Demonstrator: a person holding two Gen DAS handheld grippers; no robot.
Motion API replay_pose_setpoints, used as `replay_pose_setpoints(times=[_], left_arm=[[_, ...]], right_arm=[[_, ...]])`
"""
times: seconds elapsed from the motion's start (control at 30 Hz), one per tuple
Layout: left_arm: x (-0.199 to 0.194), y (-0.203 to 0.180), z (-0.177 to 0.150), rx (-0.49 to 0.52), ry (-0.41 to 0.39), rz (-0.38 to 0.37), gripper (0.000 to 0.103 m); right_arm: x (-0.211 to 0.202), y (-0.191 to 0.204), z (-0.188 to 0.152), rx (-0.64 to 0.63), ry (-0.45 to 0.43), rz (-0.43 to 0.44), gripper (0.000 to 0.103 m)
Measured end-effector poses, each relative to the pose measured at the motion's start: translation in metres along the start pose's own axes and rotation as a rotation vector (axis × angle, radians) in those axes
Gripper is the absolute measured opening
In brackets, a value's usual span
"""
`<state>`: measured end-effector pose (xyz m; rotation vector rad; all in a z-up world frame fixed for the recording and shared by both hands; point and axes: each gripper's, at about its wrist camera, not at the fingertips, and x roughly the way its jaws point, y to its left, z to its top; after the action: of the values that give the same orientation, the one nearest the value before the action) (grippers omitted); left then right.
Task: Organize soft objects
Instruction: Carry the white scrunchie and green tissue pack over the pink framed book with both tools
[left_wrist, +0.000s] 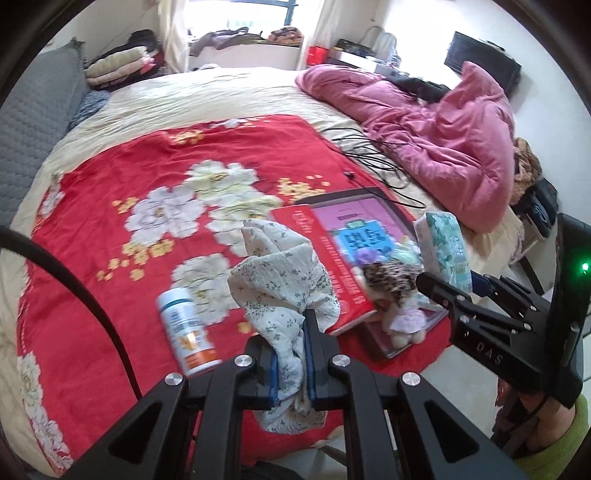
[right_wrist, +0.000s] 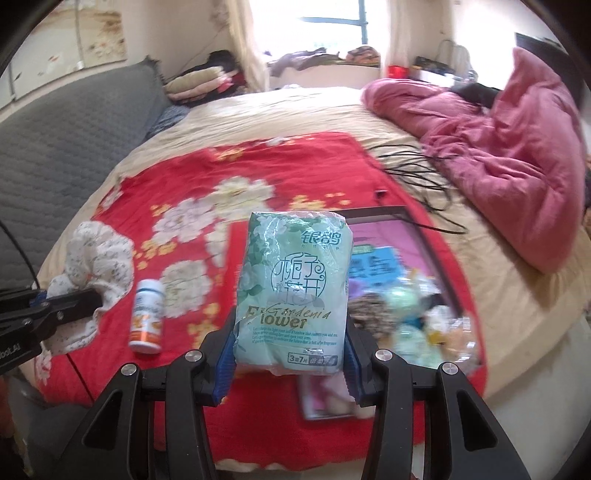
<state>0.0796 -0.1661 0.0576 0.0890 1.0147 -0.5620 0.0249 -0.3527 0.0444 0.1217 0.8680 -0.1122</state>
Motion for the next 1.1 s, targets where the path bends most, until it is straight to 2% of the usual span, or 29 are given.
replay_pose_setpoints(times=[0.2,0.4,0.7,1.1], left_arm=[[0.02,-0.039,0.011,0.048,0.019,-0.041,0.011],[0.044,-0.076,0.021,0.109,0.046,-0.08,0.011],[0.091,-0.113,0.028,0.157,0.1,-0.141,0.011],[0.147,-0.132,0.031,0.211,0.166,-0.152,0.011]], right_arm=[[-0.004,-0.052,-0.002,0.058,-0.002,-0.073,0.049],[-0.003,-0.092,-0.005,0.112,-0.004,-0.098,0.049],[0.013,-0.121,-0.015,0.137,0.032,-0.1,0.049],[0.044,-0.132,-0.02,0.123,0.09,-0.083,0.049]])
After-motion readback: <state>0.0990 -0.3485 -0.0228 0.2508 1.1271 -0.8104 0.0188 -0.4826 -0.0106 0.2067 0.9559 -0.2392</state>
